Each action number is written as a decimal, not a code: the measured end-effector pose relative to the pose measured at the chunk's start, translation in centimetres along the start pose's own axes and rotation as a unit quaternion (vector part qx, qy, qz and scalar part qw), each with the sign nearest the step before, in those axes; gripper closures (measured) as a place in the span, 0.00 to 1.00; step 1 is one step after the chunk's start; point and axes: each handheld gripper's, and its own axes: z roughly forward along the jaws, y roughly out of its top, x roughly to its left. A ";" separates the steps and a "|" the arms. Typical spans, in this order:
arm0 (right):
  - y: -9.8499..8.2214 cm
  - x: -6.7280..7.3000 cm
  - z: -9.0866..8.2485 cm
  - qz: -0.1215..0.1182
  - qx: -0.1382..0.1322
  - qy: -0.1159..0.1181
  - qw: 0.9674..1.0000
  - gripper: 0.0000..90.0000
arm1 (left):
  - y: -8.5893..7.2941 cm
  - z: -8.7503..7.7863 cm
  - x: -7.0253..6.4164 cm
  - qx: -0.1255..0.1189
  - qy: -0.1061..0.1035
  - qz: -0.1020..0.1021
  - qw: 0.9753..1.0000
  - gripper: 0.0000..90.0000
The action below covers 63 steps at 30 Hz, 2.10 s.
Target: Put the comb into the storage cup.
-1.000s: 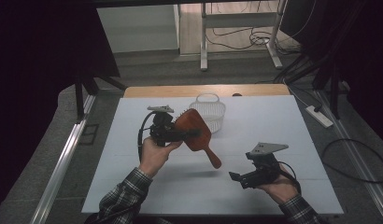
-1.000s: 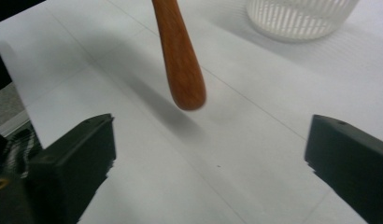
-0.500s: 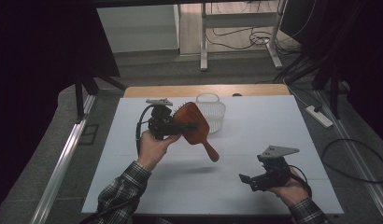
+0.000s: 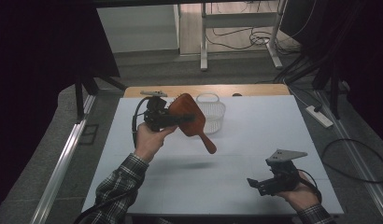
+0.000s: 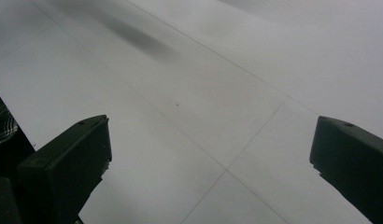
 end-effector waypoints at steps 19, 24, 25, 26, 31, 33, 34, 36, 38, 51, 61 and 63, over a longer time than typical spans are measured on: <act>-2.3 -0.5 -2.1 0.040 0.010 -0.026 0.999 0.00 | 2.6 -1.7 1.4 -0.029 0.024 -0.018 0.999 0.57; -2.8 -0.5 -2.5 0.042 0.016 -0.033 0.998 0.00 | 3.2 -1.9 1.8 -0.035 0.032 -0.022 0.999 0.57; -2.9 -0.5 -2.6 0.044 0.018 -0.035 0.998 0.00 | 3.3 -2.0 1.9 -0.036 0.033 -0.023 0.999 0.57; -3.0 -0.6 -2.7 0.045 0.019 -0.037 0.998 0.00 | 3.5 -2.0 2.0 -0.037 0.034 -0.024 0.998 0.57; -3.7 -0.8 -3.1 0.049 0.022 -0.047 0.997 0.00 | 4.0 -2.1 2.4 -0.042 0.044 -0.028 0.998 0.57; -3.8 -0.8 -3.3 0.052 0.021 -0.048 0.997 0.00 | 4.3 -2.0 2.6 -0.043 0.048 -0.029 0.997 0.57; -3.8 -0.8 -3.5 0.054 0.018 -0.048 0.997 0.00 | 4.4 -2.0 2.6 -0.043 0.048 -0.030 0.997 0.57; -3.9 -0.8 -3.6 0.055 0.018 -0.048 0.997 0.00 | 4.6 -1.8 2.9 -0.046 0.050 -0.032 0.997 0.57; -4.0 -0.7 -3.8 0.059 0.018 -0.050 0.997 0.00 | 4.7 -1.7 3.0 -0.047 0.051 -0.033 0.997 0.57; -4.5 -0.6 -4.7 0.063 0.013 -0.061 0.996 0.00 | 5.9 -1.0 3.8 -0.055 0.071 -0.035 0.995 0.57; -4.6 -0.6 -4.8 0.064 0.014 -0.063 0.996 0.00 | 6.6 -0.4 4.5 -0.061 0.085 -0.038 0.994 0.57; -4.6 -0.6 -4.8 0.065 0.014 -0.063 0.996 0.00 | 6.7 -0.2 4.6 -0.062 0.087 -0.038 0.994 0.57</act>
